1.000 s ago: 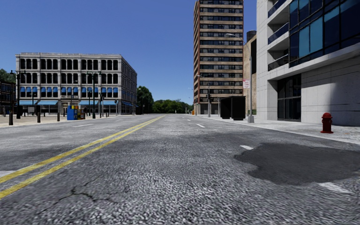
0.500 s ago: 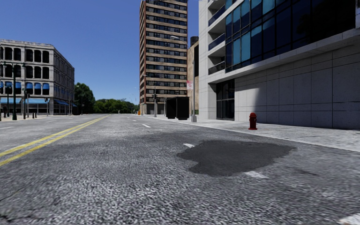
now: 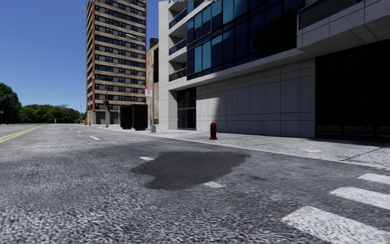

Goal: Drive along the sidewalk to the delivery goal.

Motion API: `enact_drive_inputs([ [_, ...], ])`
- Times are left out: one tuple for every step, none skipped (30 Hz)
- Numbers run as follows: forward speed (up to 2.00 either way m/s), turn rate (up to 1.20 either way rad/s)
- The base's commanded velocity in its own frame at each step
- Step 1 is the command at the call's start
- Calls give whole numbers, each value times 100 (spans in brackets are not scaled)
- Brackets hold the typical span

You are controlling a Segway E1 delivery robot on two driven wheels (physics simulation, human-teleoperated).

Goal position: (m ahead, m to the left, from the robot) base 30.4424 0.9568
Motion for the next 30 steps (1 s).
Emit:
enact_drive_inputs([
  [0, -71],
  [0, -71],
  [0, -71],
  [0, -71],
  [0, -71],
  [0, -72],
  [0, -72],
  [0, -72],
  [0, -72],
  [0, -72],
  [0, -72],
  [0, -72],
  [0, -72],
  [0, -72],
  [0, -72],
  [0, -72],
  [0, -72],
  [0, -72],
  [0, -72],
  [0, -72],
  [0, -72],
  [0, -72],
  [0, -72],
  [0, -72],
  [0, -72],
  [0, -72],
  [0, -72],
  [0, -72],
  [0, -72],
  [0, -72],
])
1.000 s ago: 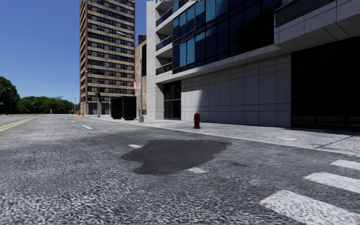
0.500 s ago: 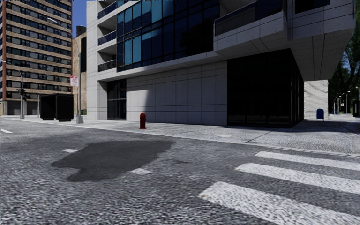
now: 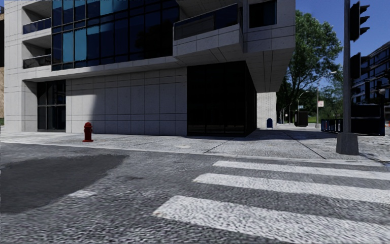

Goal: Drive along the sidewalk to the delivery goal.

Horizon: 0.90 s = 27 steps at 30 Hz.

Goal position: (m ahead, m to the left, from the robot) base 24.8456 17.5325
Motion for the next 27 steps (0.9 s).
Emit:
enact_drive_inputs([
  [0, -72],
  [15, -72],
  [54, -67],
  [54, -67],
  [79, -49],
  [93, -37],
  [93, -37],
  [102, -34],
  [108, -33],
  [117, -32],
  [117, -32],
  [124, -25],
  [134, -8],
  [137, 0],
  [137, 0],
  [140, 0],
  [141, 0],
  [141, 0],
  [143, 0],
  [147, 0],
  [147, 0],
  [153, 0],
  [163, 0],
  [172, 0],
  [172, 0],
  [187, 0],
  [200, 0],
])
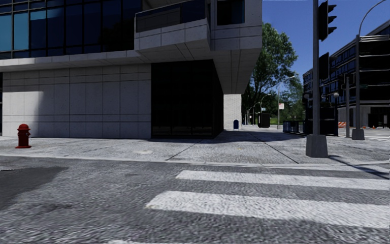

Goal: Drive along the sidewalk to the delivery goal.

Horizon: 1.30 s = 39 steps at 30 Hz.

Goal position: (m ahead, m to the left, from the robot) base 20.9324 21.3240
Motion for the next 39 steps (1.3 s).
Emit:
enact_drive_inputs([
  [200, 0],
  [200, 0],
  [200, 0],
  [200, -18],
  [200, -18],
  [200, -44],
  [200, -55],
  [200, -66],
  [200, -66],
  [200, -70],
  [200, -71],
  [200, -71],
  [200, -71],
  [200, -71],
  [200, -71],
  [200, -71],
  [200, -71],
  [200, -71],
  [200, -71],
  [200, -71],
  [200, -71],
  [200, -71],
  [200, -71],
  [200, -29],
  [200, -9],
  [200, 0],
  [200, 0],
  [200, 0],
  [200, 0],
  [200, 0],
  [200, 0],
  [200, 0],
  [200, 0],
  [200, 0],
  [200, 0],
  [200, 0],
  [200, 0],
  [200, 0],
  [200, 0],
])
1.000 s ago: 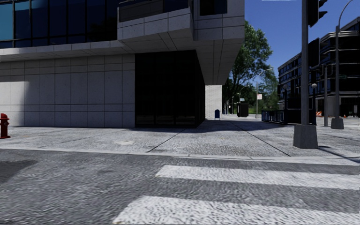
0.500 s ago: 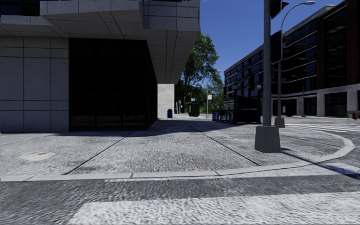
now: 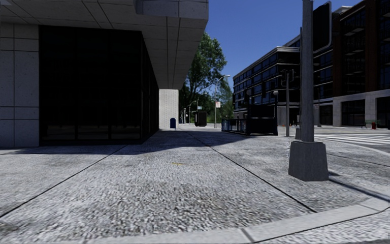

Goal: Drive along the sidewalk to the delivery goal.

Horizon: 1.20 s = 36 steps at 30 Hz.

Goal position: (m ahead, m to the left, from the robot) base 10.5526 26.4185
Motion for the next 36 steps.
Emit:
enact_drive_inputs([
  [200, 0],
  [200, 0],
  [200, 0],
  [200, 0],
  [200, 0],
  [200, 0],
  [200, 0],
  [200, 0],
  [200, 0],
  [200, 0],
  [200, 0],
  [200, 0],
  [200, 0],
  [200, 0],
  [200, 0],
  [200, 0],
  [200, 0],
  [200, 0],
  [200, 0],
  [200, 0],
  [200, 0],
  [200, 0],
  [200, 0],
  [200, 0],
  [200, 0],
  [200, 0],
  [200, 0],
  [200, 0],
  [200, 0],
  [200, 0],
  [200, 0],
  [200, 0],
  [200, 0],
  [200, 0],
  [200, 0],
  [200, 0],
])
